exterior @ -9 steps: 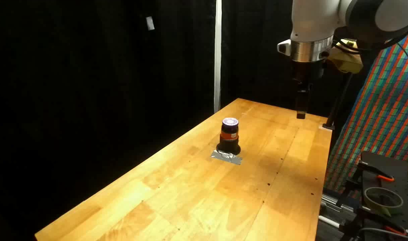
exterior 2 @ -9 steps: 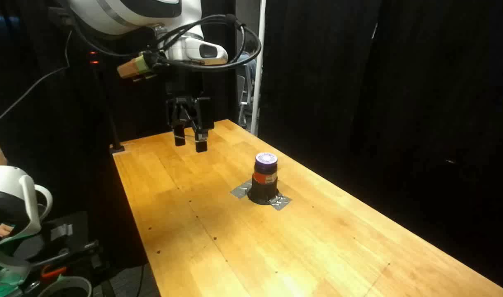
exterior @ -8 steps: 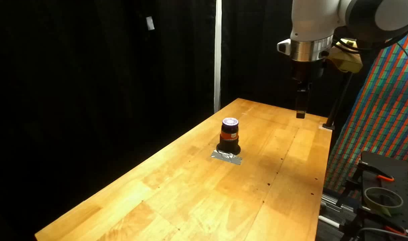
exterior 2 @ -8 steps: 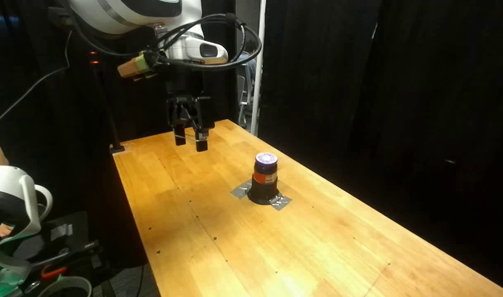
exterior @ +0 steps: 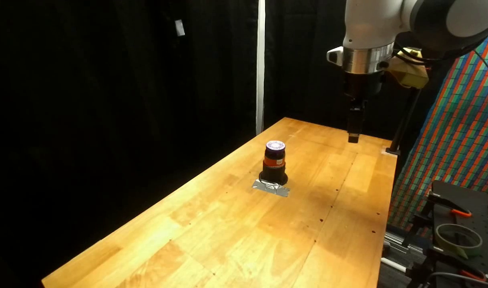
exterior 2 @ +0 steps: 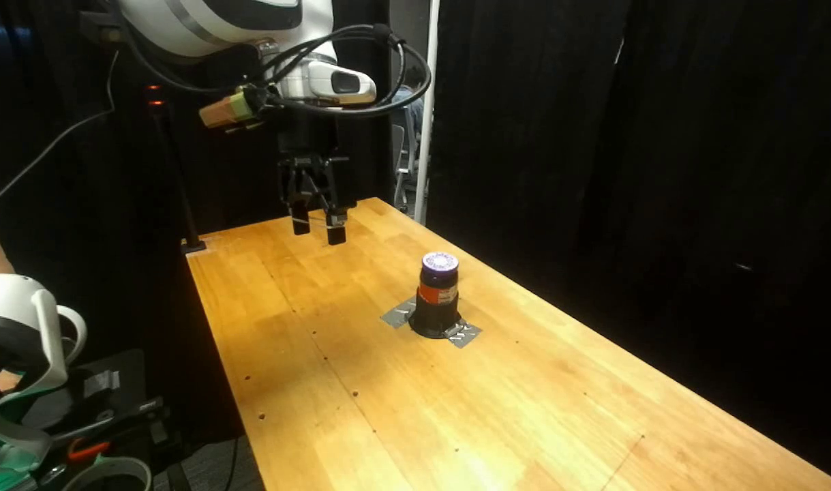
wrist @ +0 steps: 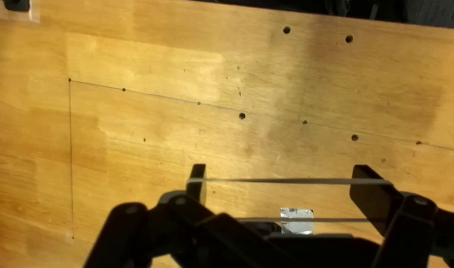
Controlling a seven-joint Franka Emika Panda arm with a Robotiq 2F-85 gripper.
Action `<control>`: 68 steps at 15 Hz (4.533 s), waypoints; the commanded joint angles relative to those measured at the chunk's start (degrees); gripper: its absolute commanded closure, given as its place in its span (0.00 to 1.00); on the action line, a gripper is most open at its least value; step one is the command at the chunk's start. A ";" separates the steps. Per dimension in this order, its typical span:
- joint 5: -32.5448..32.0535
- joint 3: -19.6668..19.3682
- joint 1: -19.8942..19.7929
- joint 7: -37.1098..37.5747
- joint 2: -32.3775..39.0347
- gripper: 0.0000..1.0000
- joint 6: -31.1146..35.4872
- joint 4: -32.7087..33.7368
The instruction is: Put the rubber band around the jar.
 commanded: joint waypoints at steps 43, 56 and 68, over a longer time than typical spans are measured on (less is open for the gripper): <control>15.77 -8.98 -1.45 -18.33 46.41 0.00 -4.74 48.16; 20.26 -8.83 -4.09 -23.78 38.77 0.00 -2.74 34.83; 10.33 -13.09 3.64 -7.48 30.91 0.44 24.01 13.84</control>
